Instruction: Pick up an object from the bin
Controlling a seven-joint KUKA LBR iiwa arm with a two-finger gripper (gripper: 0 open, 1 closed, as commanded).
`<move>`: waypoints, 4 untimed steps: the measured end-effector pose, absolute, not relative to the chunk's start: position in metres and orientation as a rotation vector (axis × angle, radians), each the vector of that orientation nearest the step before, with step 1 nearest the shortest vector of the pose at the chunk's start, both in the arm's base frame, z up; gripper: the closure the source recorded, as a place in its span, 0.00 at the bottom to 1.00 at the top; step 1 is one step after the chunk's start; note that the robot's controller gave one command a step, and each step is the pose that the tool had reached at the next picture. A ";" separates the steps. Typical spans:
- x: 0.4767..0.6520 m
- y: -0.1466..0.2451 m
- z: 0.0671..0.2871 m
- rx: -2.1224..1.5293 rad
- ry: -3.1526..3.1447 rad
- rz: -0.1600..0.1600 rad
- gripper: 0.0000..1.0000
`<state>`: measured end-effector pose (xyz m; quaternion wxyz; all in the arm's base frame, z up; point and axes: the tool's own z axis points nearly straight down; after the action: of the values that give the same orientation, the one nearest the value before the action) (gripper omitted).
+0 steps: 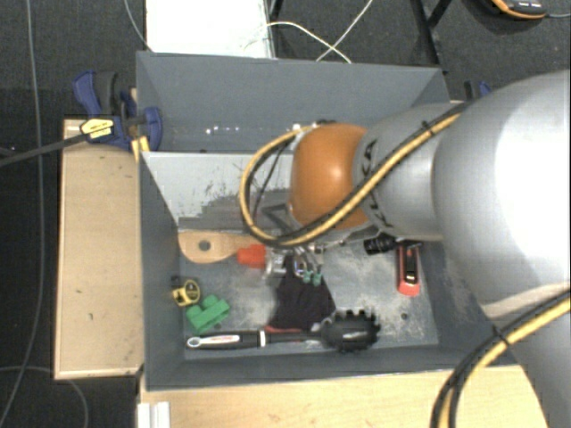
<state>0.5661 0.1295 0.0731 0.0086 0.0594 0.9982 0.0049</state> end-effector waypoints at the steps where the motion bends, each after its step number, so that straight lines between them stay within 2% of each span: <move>1: 0.548 0.123 0.071 0.186 3.118 0.012 1.00; 2: 0.560 0.129 0.079 0.190 3.109 0.020 1.00; 3: 0.546 0.118 0.071 0.404 3.095 0.018 1.00; 4: 0.499 0.066 0.070 0.429 3.086 0.022 1.00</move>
Offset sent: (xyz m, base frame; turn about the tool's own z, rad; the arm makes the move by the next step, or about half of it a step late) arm -0.0069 -0.0010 0.0052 0.0058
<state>0.4995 0.0662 0.0703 0.0128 0.1376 0.9904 0.0070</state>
